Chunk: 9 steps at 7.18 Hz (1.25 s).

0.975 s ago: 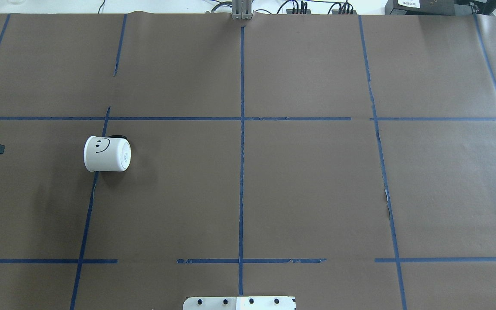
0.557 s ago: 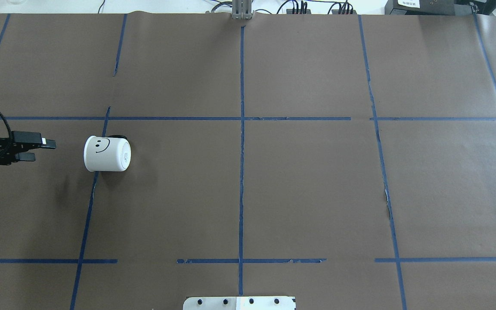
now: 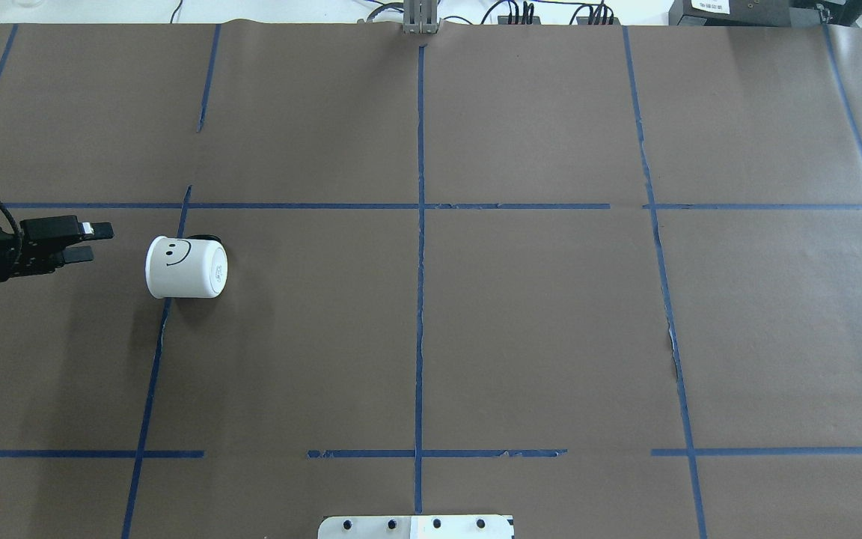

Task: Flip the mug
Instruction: 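Reach the left gripper toward the open mouth of the sideways white mug, then close the left gripper on the rim of the white mug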

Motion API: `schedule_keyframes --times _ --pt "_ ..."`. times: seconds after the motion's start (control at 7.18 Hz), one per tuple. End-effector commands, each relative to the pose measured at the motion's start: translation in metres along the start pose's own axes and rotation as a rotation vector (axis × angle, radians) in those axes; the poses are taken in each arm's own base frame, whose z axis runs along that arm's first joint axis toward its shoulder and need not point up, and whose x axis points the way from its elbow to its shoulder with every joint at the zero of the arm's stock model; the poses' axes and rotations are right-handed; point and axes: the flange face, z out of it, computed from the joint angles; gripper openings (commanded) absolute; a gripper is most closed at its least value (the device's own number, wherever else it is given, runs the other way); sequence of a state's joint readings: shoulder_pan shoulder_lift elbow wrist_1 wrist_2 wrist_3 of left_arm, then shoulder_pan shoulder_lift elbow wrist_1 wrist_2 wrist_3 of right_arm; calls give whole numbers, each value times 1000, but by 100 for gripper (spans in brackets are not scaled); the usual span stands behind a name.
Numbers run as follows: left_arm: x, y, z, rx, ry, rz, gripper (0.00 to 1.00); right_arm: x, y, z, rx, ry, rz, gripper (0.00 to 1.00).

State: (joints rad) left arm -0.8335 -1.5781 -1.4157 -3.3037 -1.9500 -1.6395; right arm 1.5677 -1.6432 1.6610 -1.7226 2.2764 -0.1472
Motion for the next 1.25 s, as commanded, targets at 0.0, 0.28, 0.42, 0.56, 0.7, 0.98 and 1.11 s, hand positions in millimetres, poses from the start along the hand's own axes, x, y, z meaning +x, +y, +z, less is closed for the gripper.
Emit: schedule_keyframes --times 0.0,0.28,0.42,0.56,0.7,0.98,1.11 --pt "0 29 32 10 160 -78 100 0 0 0 0 0 0 100" --pt "-3 46 61 -6 210 -124 100 0 0 0 0 0 0 100" --pt "-1 47 62 -7 229 -123 100 0 0 0 0 0 0 100" --pt "4 45 66 8 250 -123 100 0 0 0 0 0 0 100" --pt "4 44 68 9 252 -124 100 0 0 0 0 0 0 100" --pt "-7 44 68 4 287 -116 100 0 0 0 0 0 0 100" --pt "-12 44 67 0 303 -111 100 0 0 0 0 0 0 100"
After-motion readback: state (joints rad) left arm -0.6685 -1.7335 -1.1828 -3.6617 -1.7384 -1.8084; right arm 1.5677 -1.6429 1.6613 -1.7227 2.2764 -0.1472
